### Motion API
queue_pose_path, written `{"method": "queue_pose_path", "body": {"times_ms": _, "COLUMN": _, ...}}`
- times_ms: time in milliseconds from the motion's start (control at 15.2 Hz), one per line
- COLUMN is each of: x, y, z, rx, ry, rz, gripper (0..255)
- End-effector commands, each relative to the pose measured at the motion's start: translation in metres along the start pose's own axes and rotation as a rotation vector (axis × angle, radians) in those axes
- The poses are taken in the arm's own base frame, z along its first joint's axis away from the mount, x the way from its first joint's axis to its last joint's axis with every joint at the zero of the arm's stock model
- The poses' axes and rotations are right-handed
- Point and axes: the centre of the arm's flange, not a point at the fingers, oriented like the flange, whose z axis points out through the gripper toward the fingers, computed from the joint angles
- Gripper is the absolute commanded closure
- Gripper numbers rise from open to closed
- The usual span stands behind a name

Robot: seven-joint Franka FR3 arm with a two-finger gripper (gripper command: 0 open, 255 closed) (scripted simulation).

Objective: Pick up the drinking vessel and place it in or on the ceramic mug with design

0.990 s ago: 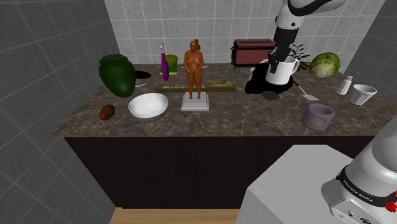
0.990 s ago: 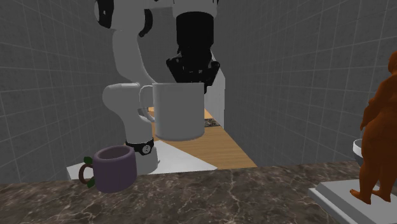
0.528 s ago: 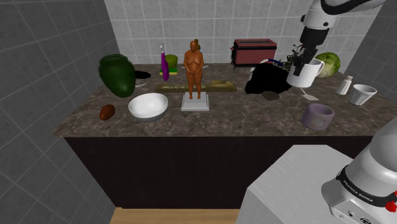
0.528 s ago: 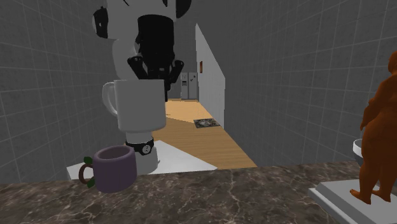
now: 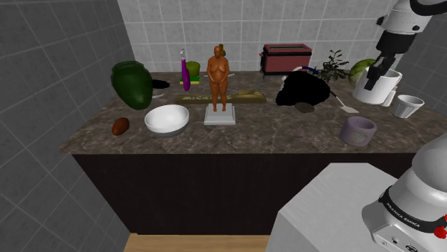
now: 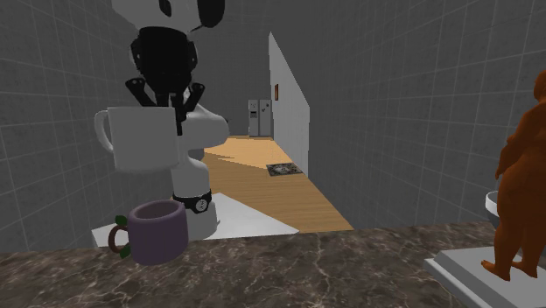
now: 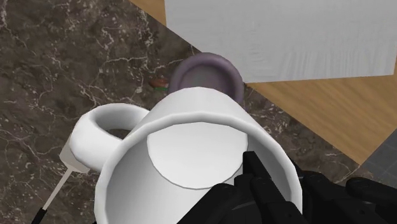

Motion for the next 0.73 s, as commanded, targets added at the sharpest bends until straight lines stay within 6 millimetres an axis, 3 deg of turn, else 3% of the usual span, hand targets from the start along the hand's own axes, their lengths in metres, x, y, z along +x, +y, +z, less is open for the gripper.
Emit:
{"method": "queue_pose_path", "body": {"times_ms": 0, "x": -0.024, "y": 0.012, "z": -0.003, "rx": 0.000, "ry": 0.000, "rz": -0.001, "gripper": 255}}
{"method": "queue_pose_path", "body": {"times_ms": 660, "x": -0.026, "y": 0.012, "z": 0.050, "rx": 0.000, "ry": 0.000, "rz": -0.001, "gripper": 255}}
